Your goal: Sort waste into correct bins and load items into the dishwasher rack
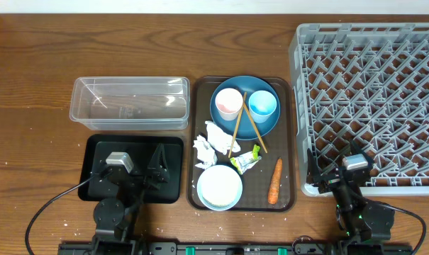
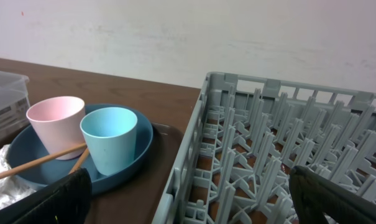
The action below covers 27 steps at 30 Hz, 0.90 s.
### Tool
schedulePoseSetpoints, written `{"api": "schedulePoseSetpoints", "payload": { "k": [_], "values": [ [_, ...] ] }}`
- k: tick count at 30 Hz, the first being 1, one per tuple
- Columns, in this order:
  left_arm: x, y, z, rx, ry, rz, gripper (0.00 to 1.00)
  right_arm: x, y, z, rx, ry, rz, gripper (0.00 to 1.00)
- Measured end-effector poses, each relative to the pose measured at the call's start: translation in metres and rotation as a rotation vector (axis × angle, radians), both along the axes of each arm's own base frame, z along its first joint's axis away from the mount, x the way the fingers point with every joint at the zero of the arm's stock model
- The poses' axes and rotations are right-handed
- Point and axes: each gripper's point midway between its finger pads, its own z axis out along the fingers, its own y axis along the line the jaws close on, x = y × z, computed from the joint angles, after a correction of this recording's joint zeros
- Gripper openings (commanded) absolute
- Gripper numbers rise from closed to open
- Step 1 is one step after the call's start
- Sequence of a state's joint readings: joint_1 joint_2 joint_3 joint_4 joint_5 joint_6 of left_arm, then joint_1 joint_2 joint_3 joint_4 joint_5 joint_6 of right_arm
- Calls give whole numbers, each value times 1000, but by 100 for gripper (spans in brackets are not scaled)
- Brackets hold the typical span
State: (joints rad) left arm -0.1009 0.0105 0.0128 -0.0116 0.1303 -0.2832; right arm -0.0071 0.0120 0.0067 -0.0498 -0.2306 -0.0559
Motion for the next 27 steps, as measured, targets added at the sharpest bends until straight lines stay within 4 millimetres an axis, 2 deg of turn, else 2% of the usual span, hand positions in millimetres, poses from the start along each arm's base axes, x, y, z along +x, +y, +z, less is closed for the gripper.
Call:
{"api": "schedulePoseSetpoints", "payload": {
  "k": [10, 17, 19, 25, 27],
  "values": [
    [1, 3, 4, 0, -19, 17, 95, 0, 0, 0, 0, 0, 0, 99],
    [-9, -24, 35, -16, -86, -144, 95, 0, 0, 0, 0, 0, 0, 99],
    [-17, -30, 51, -17, -53, -187, 95, 0, 0, 0, 0, 0, 0, 99],
    [-42, -38, 126, 5, 54, -251, 95, 0, 0, 0, 0, 0, 0, 99],
    [-46, -39, 132, 15, 181, -261, 95, 0, 0, 0, 0, 0, 0, 99]
  ]
}}
